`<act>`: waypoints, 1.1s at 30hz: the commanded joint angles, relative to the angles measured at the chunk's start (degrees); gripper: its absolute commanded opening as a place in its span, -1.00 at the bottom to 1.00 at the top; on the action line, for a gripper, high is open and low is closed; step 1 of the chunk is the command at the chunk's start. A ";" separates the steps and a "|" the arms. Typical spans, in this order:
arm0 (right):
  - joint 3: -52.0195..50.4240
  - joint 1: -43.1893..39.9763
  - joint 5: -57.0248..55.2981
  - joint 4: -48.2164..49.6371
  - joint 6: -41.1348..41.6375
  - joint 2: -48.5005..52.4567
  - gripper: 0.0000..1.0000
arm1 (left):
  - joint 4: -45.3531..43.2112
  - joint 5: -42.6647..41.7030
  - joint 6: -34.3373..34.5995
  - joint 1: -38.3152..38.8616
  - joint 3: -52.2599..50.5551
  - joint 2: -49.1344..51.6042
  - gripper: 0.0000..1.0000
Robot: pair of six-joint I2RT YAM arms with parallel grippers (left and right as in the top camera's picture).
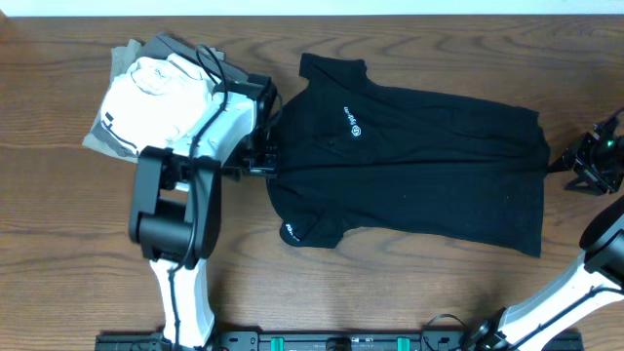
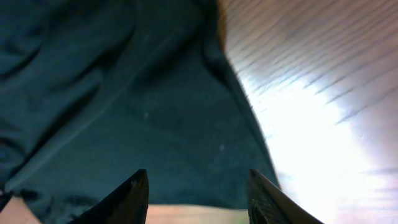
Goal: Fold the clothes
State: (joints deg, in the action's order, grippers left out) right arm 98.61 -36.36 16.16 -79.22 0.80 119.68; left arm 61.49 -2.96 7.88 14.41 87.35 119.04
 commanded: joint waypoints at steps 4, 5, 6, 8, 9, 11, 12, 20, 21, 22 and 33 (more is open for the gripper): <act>1.03 3.04 3.67 -1.11 -4.33 -11.26 0.07 | 0.59 0.46 -0.11 0.11 0.70 -16.15 0.40; 1.03 3.63 3.56 -1.07 -4.31 -13.49 0.08 | 0.39 0.46 -0.09 0.13 0.70 -18.29 0.40; 1.01 4.35 3.58 -0.98 -4.24 -16.13 0.10 | 0.04 0.46 -0.09 0.13 0.70 -20.63 0.41; 0.66 6.34 3.52 -0.70 -4.07 -21.59 0.15 | -0.70 0.46 -0.09 0.13 0.70 -24.98 0.47; 0.20 7.39 3.02 -0.48 -3.72 -23.89 0.18 | -0.94 0.46 -0.09 0.13 0.70 -26.60 0.50; -1.68 10.01 -0.59 -0.07 -0.94 -28.92 0.25 | -1.11 0.46 -0.07 0.13 0.70 -29.33 0.64; -3.15 11.23 -2.99 0.13 0.52 -31.04 0.29 | -1.05 0.44 -0.07 0.13 0.70 -30.36 0.68; -28.41 12.90 -8.22 4.98 16.74 -39.30 0.41 | 2.73 -0.37 -0.09 0.13 -1.86 -30.51 0.76; -32.22 12.22 -8.20 6.51 18.56 -39.12 0.38 | 2.73 -1.46 -0.07 0.13 -2.60 -30.27 0.76; -35.41 11.65 -8.20 8.11 20.02 -38.95 0.34 | 2.69 -3.10 -0.07 0.13 -3.58 -29.94 0.76; -54.05 2.43 -10.78 21.94 24.48 -38.23 0.02 | 1.66 -9.92 -0.07 0.13 -16.06 -29.07 0.76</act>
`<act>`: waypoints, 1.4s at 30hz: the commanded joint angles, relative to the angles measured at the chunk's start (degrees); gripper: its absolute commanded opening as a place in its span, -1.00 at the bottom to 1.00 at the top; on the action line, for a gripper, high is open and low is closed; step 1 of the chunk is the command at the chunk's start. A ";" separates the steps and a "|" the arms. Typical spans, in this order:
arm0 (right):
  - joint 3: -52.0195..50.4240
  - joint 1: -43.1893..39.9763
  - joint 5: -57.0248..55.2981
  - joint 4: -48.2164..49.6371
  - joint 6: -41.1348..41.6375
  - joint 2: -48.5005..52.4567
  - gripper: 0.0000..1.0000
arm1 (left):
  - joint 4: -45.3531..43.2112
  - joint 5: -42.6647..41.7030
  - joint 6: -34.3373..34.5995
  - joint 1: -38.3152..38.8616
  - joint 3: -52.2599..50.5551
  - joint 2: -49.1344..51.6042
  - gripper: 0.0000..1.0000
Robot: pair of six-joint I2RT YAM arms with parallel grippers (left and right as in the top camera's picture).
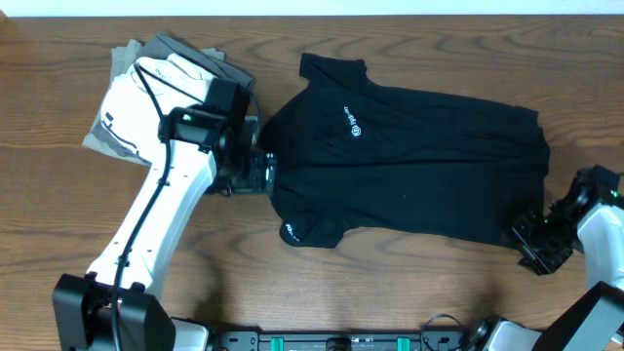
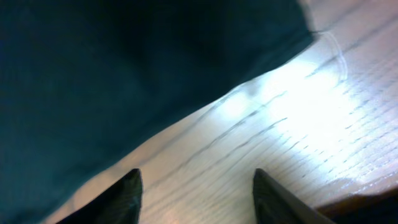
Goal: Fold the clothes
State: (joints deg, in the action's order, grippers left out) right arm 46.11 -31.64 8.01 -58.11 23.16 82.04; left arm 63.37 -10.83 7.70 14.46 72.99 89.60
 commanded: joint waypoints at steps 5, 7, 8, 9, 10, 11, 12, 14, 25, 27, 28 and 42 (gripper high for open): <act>-3.54 -7.80 -4.72 5.18 2.54 -0.57 -0.02 | -2.71 -3.80 0.11 0.13 -5.46 0.37 0.76; -3.61 -9.27 -3.93 6.71 2.56 -0.48 -0.04 | -3.37 -4.17 0.11 0.13 -6.01 0.37 0.76; -3.61 -9.70 -3.52 7.48 2.56 -0.31 -0.06 | -3.65 -4.17 0.11 0.13 -6.14 0.37 0.76; -3.61 -9.97 -2.97 8.17 2.58 -0.09 -0.06 | -3.78 -4.17 0.11 0.13 -6.14 0.37 0.76; -3.63 -9.99 -2.40 8.79 2.58 0.15 -0.06 | -4.00 -4.17 0.11 0.13 -6.14 0.37 0.76; -3.72 -9.97 -1.70 9.53 2.64 0.59 -0.06 | -4.39 -4.17 0.11 0.13 -6.14 0.37 0.76; -3.80 -9.97 -1.70 10.10 3.32 1.05 -0.06 | -4.72 -4.17 0.11 0.13 -6.14 0.37 0.76; -3.98 -9.99 -1.77 11.56 3.93 2.05 -0.05 | -5.22 -4.17 0.11 0.13 -6.14 0.37 0.76; -4.07 -9.97 -1.01 16.17 5.53 8.41 -0.25 | -5.25 -4.17 0.13 0.13 -6.14 0.37 0.76; -3.80 -10.01 1.14 17.03 5.49 8.28 -0.52 | -5.25 -4.17 0.13 0.13 -6.14 0.37 0.76; -3.23 -10.03 1.95 16.94 5.46 8.17 -0.70 | -5.22 -4.20 0.13 0.13 -6.14 0.37 0.76; 16.55 -10.03 -11.74 -7.04 -1.38 3.06 -0.97 | -3.13 -8.22 0.13 3.41 -6.21 0.37 0.76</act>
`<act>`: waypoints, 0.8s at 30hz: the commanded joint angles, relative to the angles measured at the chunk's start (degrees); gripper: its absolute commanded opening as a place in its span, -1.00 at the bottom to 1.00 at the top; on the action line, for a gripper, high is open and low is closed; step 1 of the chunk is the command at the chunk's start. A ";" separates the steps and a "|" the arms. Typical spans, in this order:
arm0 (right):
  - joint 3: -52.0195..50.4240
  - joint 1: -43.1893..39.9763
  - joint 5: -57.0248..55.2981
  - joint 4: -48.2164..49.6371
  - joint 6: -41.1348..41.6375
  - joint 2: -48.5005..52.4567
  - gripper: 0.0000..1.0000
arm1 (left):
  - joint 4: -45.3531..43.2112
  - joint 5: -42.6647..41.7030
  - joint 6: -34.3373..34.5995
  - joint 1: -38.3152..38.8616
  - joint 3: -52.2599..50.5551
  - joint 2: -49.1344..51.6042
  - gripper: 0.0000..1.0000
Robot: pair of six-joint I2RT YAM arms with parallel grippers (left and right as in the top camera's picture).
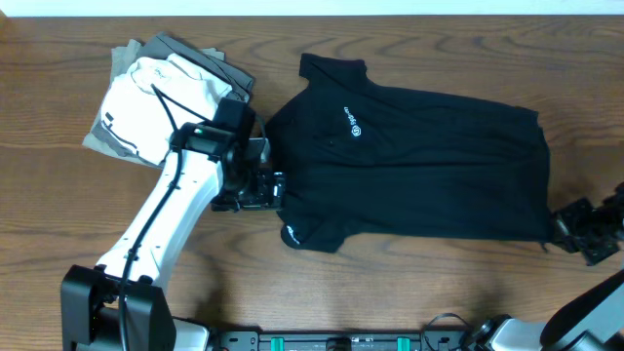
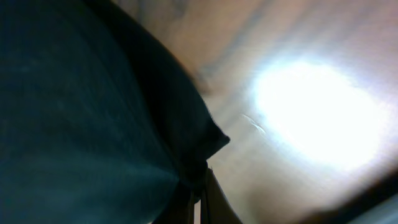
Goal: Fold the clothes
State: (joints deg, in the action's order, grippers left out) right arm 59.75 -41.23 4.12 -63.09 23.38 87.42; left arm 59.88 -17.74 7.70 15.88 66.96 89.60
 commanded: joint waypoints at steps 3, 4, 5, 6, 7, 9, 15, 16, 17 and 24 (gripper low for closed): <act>3.23 -0.44 -8.20 -3.41 -1.60 -3.10 -0.98 | 0.48 -1.31 0.50 5.18 -0.55 0.37 0.76; 3.23 -0.42 -8.20 -3.41 -1.60 -3.10 -0.98 | 0.48 -1.31 1.20 6.54 -0.92 0.37 0.76; 3.23 -0.42 -8.17 -3.37 -1.57 -3.10 -0.98 | 0.48 -1.31 1.95 7.91 -1.51 0.37 0.76; 3.23 -0.42 -8.15 -3.34 -1.60 -3.10 -0.98 | 0.26 -1.31 2.67 9.25 -2.29 0.37 0.76; 3.23 -0.37 -8.11 -3.28 -1.60 -3.10 -0.97 | 0.00 -1.31 3.32 10.36 -3.10 0.37 0.76; 3.23 -0.37 -7.15 -2.95 -1.60 -3.10 -0.97 | -0.92 -1.31 5.29 12.63 -5.40 0.37 0.77; 3.23 -0.37 -5.73 -1.97 -1.62 -3.10 -0.98 | -4.98 -1.33 7.45 16.20 -11.52 0.37 0.77; 3.23 -0.37 -5.42 -1.99 -1.62 -3.10 -0.98 | -6.21 -1.31 7.43 16.37 -12.48 0.39 0.77; 3.23 -0.37 -5.18 -1.92 -1.64 -3.10 -0.97 | -7.91 -1.31 7.41 16.46 -13.66 0.42 0.77; 3.23 -0.37 -5.16 -1.75 -1.64 -3.10 -0.97 | -16.63 -5.95 4.61 16.46 -18.49 0.44 0.33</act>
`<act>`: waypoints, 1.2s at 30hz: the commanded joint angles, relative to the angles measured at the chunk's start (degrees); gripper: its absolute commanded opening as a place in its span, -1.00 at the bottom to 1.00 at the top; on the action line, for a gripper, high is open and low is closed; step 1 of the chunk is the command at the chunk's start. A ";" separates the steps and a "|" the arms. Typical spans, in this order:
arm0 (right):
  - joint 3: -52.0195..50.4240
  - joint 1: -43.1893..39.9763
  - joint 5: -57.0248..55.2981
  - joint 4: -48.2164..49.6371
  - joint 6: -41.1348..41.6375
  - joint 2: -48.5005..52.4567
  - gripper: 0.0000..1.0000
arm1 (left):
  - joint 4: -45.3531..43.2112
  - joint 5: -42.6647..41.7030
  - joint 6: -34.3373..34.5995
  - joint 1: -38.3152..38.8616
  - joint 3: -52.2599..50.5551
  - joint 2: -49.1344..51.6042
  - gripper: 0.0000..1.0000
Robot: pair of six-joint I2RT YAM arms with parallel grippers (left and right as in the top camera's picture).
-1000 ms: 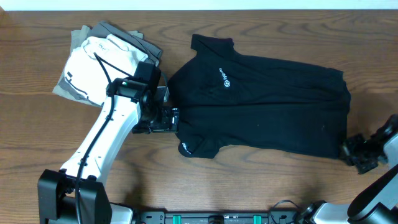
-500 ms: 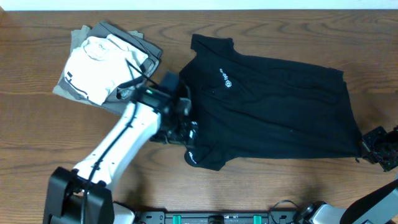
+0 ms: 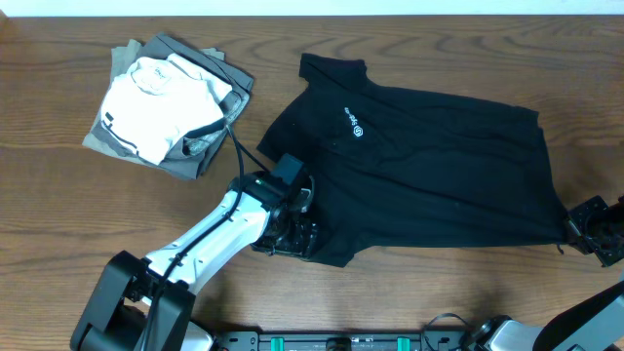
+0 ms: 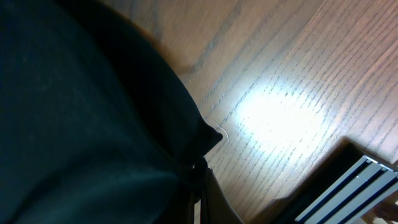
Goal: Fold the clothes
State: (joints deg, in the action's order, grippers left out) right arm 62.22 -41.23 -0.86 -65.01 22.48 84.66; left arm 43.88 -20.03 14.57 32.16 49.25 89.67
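Observation:
A black polo shirt [image 3: 429,166] lies spread flat across the table, collar to the left and hem to the right. My right gripper [image 3: 580,227] is at the lower right hem corner. In the right wrist view it [image 4: 200,173] is shut, with the hem corner [image 4: 202,140] pinched between its fingers and drawn out to a point. My left gripper [image 3: 292,234] sits on the shirt's lower sleeve and hides the sleeve's end. Its fingers cannot be made out from above.
A stack of folded clothes [image 3: 161,97], white on top of grey, lies at the back left. A black and silver rail [image 4: 348,193] runs along the table's front edge, close to the right gripper.
My left gripper has moved from the shirt's left edge down onto the lower sleeve. My right gripper still holds the hem corner, now slightly farther right with the corner stretched out.
My left gripper was at the shirt's left side and my right stood open beside the upper hem. The right was then open at the lower hem corner, then shut on it. Now that corner is pulled outward and the left gripper is on the lower sleeve.

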 commanded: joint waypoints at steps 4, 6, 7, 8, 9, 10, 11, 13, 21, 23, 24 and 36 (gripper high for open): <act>0.76 -0.37 -0.15 0.76 -0.72 -0.35 -0.97 | -1.75 -5.51 -5.27 0.68 -2.29 0.52 0.15; 0.76 -0.37 -0.15 1.11 -0.72 -0.35 -0.97 | -3.17 -5.51 -5.99 0.96 -2.86 1.01 0.06; 0.76 -0.37 -0.15 1.29 -0.70 -0.35 -0.97 | -4.02 -5.51 -6.16 1.09 -3.10 1.36 0.02; 0.76 -0.37 -0.13 1.42 -0.70 -0.35 -0.97 | -4.39 -5.53 -6.60 1.18 -3.17 1.70 -0.03; 0.76 -0.37 -0.15 1.51 -0.70 -0.35 -0.97 | -4.57 -5.53 -7.23 1.20 -3.17 2.23 -0.09; 0.76 -0.37 -0.15 1.60 -0.72 -0.35 -0.97 | -4.57 -5.57 -7.48 1.18 -3.17 2.73 -0.16; 0.76 -0.37 -0.15 1.66 -0.70 -0.35 -0.97 | -4.57 -5.57 -7.50 1.18 -3.17 3.19 -0.27; 0.76 -0.37 -0.15 1.84 -0.72 -0.35 -0.97 | -4.57 -5.95 -7.67 1.18 -3.17 4.00 -0.53; 0.76 -0.37 -0.13 2.05 -0.70 -0.35 -0.98 | 1.77 -6.58 -8.74 1.14 -1.07 3.76 -0.88; 0.76 -0.37 -0.13 2.08 -0.70 -0.35 -0.97 | 8.72 -6.56 -8.79 1.14 1.57 2.62 -0.88; 0.76 -0.37 -0.09 2.10 -0.70 -0.35 -0.97 | 11.45 -6.51 -8.87 1.14 2.69 1.86 -0.88; 0.79 -0.37 2.86 3.93 -0.92 -0.35 -0.97 | 9.90 -0.37 -9.62 1.14 4.68 -6.97 0.17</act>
State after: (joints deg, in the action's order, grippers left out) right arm 62.22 -41.23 1.65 -61.34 22.09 84.66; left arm 56.21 -23.92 5.21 33.17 55.11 81.23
